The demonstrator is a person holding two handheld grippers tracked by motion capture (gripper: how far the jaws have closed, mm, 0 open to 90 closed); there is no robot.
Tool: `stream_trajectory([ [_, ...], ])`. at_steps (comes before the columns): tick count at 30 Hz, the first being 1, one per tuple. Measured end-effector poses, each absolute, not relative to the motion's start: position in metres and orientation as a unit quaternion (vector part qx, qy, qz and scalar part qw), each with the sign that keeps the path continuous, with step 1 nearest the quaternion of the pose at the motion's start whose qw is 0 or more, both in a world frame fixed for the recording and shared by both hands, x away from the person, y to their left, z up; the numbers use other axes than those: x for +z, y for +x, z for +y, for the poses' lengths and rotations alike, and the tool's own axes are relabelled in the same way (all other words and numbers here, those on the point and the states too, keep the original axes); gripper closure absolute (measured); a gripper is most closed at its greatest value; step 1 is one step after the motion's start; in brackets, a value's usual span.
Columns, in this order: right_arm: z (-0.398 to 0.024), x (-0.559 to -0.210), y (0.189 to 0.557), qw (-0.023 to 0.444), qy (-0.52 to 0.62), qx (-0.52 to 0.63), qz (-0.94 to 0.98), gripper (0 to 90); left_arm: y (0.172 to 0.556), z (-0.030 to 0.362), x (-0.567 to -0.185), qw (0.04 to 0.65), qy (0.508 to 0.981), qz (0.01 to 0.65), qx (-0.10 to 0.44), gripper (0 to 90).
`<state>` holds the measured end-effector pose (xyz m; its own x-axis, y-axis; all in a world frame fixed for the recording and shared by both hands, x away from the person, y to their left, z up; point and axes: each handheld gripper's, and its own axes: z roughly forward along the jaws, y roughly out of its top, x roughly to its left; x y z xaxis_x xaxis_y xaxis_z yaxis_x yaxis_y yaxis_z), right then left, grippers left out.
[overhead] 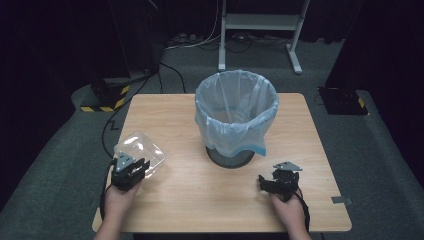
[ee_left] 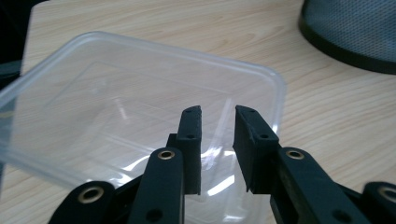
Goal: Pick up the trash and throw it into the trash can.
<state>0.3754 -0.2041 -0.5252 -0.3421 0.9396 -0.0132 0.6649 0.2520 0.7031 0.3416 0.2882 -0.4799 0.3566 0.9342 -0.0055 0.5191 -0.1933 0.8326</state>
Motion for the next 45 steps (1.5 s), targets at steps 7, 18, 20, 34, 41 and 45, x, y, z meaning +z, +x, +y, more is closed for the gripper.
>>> stream_trajectory([
  [7,-0.204,-0.525,0.375,0.224,0.526,0.308,0.76,10.2,0.333,0.262,-0.48,0.412,0.737,0.479,0.24,71.6],
  [18,-0.204,-0.524,0.374,0.217,0.525,0.306,0.764,11.2,0.319,0.169,-0.477,0.429,0.775,0.42,0.196,72.2],
  [20,-0.204,-0.524,0.374,0.218,0.525,0.306,0.764,11.2,0.317,0.152,-0.476,0.436,0.778,0.412,0.183,71.5],
  [34,-0.204,-0.524,0.374,0.216,0.527,0.306,0.763,11.2,0.322,0.258,-0.465,0.407,0.7,0.51,0.29,79.2],
  [41,-0.204,-0.524,0.374,0.215,0.527,0.306,0.763,11.3,0.333,0.283,-0.495,0.374,0.698,0.55,0.267,80.6],
  [45,-0.204,-0.525,0.374,0.218,0.518,0.308,0.768,11.2,0.332,0.263,-0.504,0.385,0.714,0.534,0.239,80.4],
])
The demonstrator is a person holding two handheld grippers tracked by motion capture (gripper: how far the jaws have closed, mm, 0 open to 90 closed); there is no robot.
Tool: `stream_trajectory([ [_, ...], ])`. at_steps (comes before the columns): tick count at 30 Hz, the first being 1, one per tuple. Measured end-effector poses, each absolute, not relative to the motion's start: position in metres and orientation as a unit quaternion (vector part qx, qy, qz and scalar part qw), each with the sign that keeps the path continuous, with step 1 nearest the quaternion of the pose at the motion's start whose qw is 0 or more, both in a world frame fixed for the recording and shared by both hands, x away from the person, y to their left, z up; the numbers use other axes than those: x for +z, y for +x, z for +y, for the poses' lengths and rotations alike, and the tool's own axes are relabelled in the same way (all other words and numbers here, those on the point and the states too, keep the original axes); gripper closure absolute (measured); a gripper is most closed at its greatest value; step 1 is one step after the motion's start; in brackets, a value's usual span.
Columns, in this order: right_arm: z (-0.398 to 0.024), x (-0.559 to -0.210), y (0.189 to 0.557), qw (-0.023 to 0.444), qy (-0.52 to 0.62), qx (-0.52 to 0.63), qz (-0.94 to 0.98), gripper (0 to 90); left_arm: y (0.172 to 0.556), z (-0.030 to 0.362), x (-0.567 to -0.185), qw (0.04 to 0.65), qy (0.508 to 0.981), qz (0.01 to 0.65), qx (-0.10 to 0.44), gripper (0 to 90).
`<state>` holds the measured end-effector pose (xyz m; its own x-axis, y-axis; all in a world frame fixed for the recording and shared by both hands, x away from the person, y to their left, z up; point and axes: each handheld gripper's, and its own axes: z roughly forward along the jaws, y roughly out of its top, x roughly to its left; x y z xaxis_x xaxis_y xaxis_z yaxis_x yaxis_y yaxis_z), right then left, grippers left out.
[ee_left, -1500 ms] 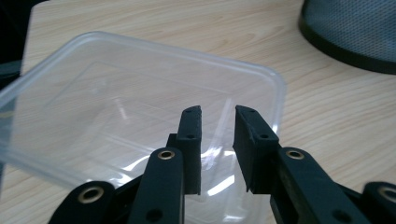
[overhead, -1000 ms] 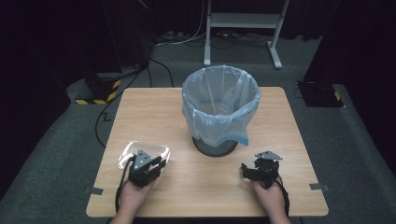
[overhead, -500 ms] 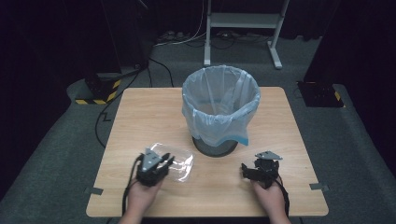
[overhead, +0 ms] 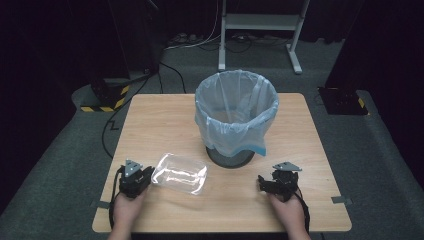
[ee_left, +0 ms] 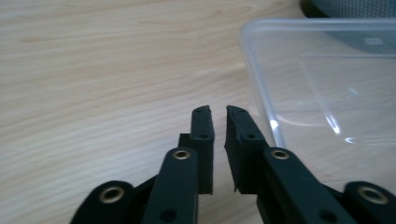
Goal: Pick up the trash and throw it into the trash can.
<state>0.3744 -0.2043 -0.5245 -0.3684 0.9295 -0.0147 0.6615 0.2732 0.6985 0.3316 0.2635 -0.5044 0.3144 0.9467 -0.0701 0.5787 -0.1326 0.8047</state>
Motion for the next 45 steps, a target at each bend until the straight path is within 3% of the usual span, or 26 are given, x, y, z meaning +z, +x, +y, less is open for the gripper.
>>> stream_trajectory([
  [11,-0.205,-0.524,0.373,0.212,0.514,0.312,0.771,13.4,0.324,0.163,-0.513,0.401,0.775,0.451,0.186,73.1],
  [14,-0.207,-0.523,0.369,0.211,0.508,0.329,0.768,22.7,0.323,0.163,-0.512,0.406,0.767,0.462,0.186,71.0],
  [19,-0.21,-0.51,0.352,0.204,0.51,0.359,0.755,30.8,0.309,0.176,-0.495,0.439,0.74,0.472,0.191,67.2],
  [26,-0.185,-0.473,0.32,0.178,0.474,0.434,0.746,41.3,0.307,0.159,-0.483,0.48,0.729,0.459,0.165,52.5],
  [32,-0.16,-0.475,0.314,0.128,0.47,0.425,0.763,43.1,0.313,0.149,-0.493,0.48,0.742,0.451,0.125,45.5],
  [39,-0.155,-0.486,0.333,0.054,0.491,0.432,0.754,37.0,0.32,0.155,-0.5,0.499,0.724,0.47,0.078,41.1],
  [43,-0.152,-0.488,0.338,0.038,0.496,0.436,0.75,39.1,0.323,0.153,-0.503,0.501,0.73,0.461,0.058,40.8],
  [45,-0.149,-0.487,0.339,0.036,0.496,0.433,0.752,39.2,0.322,0.149,-0.505,0.502,0.727,0.464,0.06,35.6],
])
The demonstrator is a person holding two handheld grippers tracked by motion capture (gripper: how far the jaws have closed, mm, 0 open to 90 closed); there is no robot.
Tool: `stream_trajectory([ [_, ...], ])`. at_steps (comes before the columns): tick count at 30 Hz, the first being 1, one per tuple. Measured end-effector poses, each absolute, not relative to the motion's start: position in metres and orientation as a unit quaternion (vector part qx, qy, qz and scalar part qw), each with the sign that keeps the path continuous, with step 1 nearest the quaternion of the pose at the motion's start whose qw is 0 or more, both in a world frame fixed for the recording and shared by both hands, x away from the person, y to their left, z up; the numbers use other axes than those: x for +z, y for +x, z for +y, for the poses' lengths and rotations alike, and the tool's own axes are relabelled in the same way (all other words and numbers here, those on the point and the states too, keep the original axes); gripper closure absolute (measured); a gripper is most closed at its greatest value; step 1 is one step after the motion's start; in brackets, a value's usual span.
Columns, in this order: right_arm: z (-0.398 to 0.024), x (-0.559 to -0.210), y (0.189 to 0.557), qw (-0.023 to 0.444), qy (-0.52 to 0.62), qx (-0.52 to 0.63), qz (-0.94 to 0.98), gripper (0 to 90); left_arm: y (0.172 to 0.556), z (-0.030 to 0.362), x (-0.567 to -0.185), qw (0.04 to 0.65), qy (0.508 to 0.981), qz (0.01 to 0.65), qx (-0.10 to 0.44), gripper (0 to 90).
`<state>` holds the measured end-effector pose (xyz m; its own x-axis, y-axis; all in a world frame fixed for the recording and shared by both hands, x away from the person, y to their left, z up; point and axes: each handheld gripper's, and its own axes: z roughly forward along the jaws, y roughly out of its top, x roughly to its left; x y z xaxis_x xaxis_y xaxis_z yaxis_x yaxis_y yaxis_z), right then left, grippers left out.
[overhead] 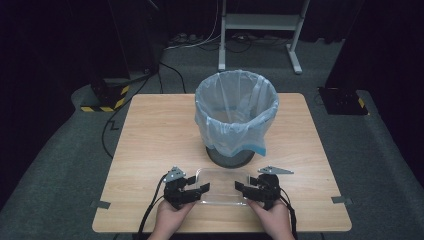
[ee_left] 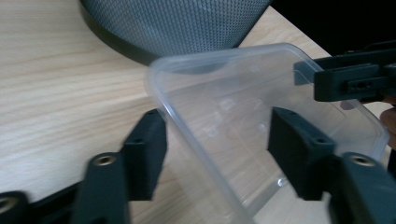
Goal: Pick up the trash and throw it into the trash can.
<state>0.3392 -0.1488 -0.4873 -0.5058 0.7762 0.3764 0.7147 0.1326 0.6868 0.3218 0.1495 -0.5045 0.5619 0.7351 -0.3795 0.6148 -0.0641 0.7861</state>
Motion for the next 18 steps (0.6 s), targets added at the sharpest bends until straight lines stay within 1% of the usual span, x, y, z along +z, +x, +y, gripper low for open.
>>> stream_trajectory([
  [4,-0.148,-0.487,0.341,0.035,0.498,0.431,0.751,40.5,0.322,0.153,-0.504,0.504,0.725,0.466,0.055,37.5],
  [8,-0.146,-0.485,0.34,0.035,0.498,0.433,0.75,43.5,0.32,0.157,-0.5,0.502,0.724,0.468,0.068,41.3],
  [9,-0.146,-0.484,0.339,0.04,0.495,0.435,0.751,44.9,0.319,0.159,-0.499,0.504,0.722,0.468,0.072,43.4],
  [10,-0.145,-0.482,0.338,0.044,0.492,0.438,0.751,46.8,0.317,0.157,-0.497,0.52,0.701,0.483,0.072,46.0],
  [11,-0.144,-0.48,0.336,0.051,0.49,0.44,0.751,49.1,0.317,0.163,-0.495,0.509,0.718,0.467,0.084,48.7],
  [12,-0.144,-0.478,0.334,0.06,0.484,0.445,0.751,51.6,0.315,0.165,-0.492,0.511,0.716,0.467,0.09,51.8],
  [14,-0.142,-0.472,0.327,0.081,0.476,0.453,0.75,58.5,0.309,0.167,-0.487,0.518,0.709,0.465,0.115,59.6],
  [16,-0.14,-0.466,0.32,0.115,0.467,0.455,0.75,69.4,0.303,0.169,-0.482,0.514,0.709,0.459,0.147,70.1],
  [18,-0.137,-0.463,0.314,0.14,0.452,0.46,0.751,70.0,0.297,0.17,-0.477,0.519,0.705,0.455,0.166,71.4],
])
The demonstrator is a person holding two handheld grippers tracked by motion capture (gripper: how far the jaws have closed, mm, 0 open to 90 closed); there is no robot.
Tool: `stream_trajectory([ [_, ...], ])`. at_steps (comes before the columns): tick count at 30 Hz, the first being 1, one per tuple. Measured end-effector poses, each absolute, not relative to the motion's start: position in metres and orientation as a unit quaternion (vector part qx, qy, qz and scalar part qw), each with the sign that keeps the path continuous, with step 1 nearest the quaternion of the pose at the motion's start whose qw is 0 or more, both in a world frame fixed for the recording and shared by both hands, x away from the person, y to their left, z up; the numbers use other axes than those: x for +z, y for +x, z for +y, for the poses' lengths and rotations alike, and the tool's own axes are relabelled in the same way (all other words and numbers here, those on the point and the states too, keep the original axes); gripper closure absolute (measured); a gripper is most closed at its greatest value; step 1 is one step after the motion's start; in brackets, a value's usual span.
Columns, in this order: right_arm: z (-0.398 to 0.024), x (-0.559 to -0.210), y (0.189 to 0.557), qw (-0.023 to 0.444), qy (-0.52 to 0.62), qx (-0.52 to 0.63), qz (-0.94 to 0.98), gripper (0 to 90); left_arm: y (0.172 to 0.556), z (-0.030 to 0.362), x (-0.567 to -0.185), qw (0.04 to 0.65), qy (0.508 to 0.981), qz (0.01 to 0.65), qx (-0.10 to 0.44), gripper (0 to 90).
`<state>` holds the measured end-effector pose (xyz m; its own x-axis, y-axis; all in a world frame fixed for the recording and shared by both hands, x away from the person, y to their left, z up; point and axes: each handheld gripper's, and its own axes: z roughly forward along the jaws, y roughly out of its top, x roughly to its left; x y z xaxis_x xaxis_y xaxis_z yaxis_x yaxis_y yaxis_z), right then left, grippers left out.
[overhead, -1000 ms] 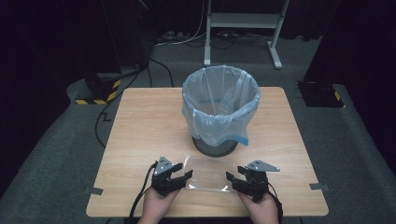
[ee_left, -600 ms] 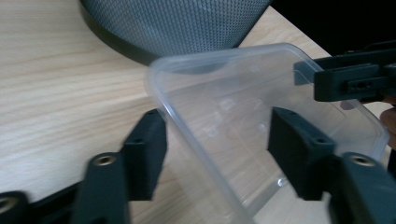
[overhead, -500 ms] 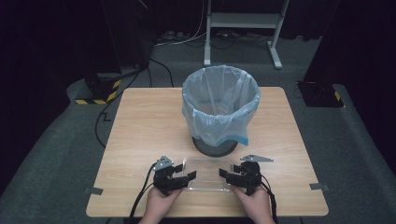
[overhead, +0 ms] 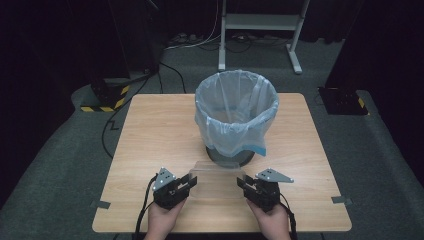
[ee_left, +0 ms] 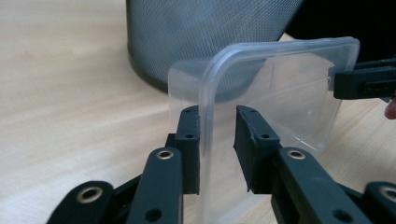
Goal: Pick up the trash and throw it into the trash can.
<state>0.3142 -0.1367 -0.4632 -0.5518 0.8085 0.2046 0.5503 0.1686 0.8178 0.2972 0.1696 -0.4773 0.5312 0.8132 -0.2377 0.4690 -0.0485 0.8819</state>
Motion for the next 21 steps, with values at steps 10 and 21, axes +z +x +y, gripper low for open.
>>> stream_trajectory([
  [10,-0.128,-0.429,0.278,0.208,0.411,0.511,0.725,70.3,0.263,0.171,-0.432,0.575,0.661,0.421,0.235,71.5],
  [21,-0.131,-0.38,0.257,0.262,0.372,0.56,0.692,70.1,0.244,0.172,-0.382,0.602,0.644,0.364,0.299,72.3],
])
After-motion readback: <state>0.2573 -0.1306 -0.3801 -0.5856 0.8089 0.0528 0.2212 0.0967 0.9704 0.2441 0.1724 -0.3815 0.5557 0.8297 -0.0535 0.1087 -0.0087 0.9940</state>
